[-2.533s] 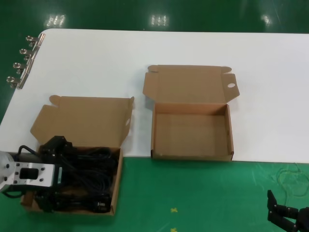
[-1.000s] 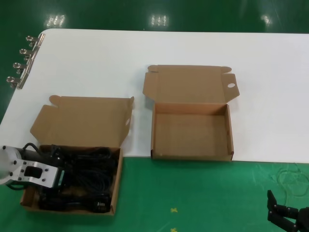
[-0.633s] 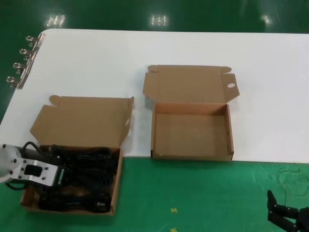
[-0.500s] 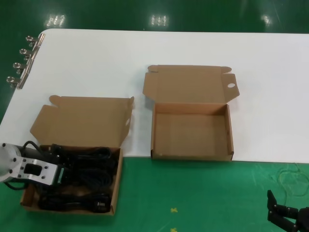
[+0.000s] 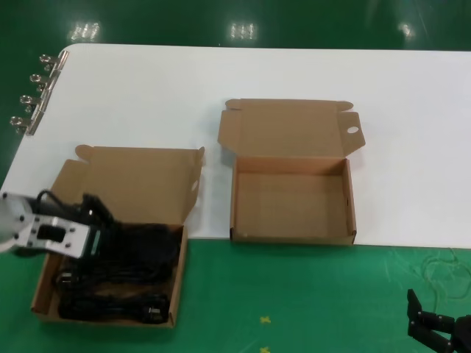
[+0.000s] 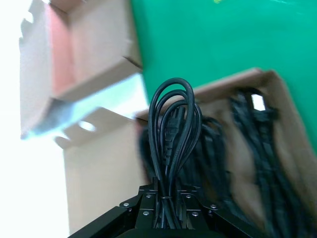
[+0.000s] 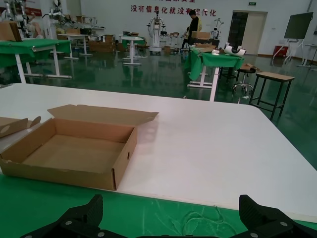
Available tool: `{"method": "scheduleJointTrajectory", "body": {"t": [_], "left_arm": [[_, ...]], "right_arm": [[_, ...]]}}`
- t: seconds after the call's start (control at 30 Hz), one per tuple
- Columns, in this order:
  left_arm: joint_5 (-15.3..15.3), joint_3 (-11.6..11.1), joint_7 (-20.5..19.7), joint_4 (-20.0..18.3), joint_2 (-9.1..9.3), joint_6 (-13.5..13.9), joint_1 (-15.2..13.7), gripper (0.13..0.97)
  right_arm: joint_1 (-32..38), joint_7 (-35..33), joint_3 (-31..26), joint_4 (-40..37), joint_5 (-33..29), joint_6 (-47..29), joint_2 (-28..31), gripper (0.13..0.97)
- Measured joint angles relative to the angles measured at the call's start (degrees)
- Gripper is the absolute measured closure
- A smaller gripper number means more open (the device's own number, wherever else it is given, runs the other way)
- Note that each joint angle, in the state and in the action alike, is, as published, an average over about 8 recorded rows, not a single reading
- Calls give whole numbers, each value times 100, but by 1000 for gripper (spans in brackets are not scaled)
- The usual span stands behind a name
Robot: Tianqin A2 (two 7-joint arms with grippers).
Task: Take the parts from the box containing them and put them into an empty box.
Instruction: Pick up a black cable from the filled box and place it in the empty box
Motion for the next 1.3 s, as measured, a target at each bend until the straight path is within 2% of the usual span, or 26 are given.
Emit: {"method": "scheduleJointTrajectory", "body": {"t": [0.1, 0.2, 0.3, 0.4, 0.47, 0.57, 0.7, 0.8, 0.9, 1.0, 1.17, 1.23, 1.3], "left_arm": [[-13, -35, -80, -173, 26, 5, -83, 889], [-34, -57, -150, -277, 129, -9, -195, 889], [-39, -39, -215, -277, 321, -24, -330, 889], [-22, 22, -252, -143, 610, -54, -506, 889], [-2, 77, -244, 42, 855, -97, -645, 889], [29, 170, -147, 508, 1326, -224, -900, 890], [28, 264, 119, 1398, 2068, -496, -1274, 890], [-96, 387, 340, 2069, 2584, -732, -1528, 890], [-423, 728, 472, 2561, 2977, -981, -1728, 890], [-944, 1348, 480, 2797, 3212, -1242, -1864, 890], [-1818, 2485, 401, 2886, 3392, -1679, -2010, 890], [-2045, 2809, 398, 2903, 3423, -1815, -2049, 890], [-2191, 3024, 417, 2931, 3440, -1924, -2078, 890]], "right_arm": [[0, 0, 0, 0, 0, 0, 0, 129], [0, 0, 0, 0, 0, 0, 0, 129], [0, 0, 0, 0, 0, 0, 0, 129], [0, 0, 0, 0, 0, 0, 0, 129], [0, 0, 0, 0, 0, 0, 0, 129], [0, 0, 0, 0, 0, 0, 0, 129], [0, 0, 0, 0, 0, 0, 0, 129], [0, 0, 0, 0, 0, 0, 0, 129], [0, 0, 0, 0, 0, 0, 0, 129], [0, 0, 0, 0, 0, 0, 0, 129], [0, 0, 0, 0, 0, 0, 0, 129], [0, 0, 0, 0, 0, 0, 0, 129], [0, 0, 0, 0, 0, 0, 0, 129]]}}
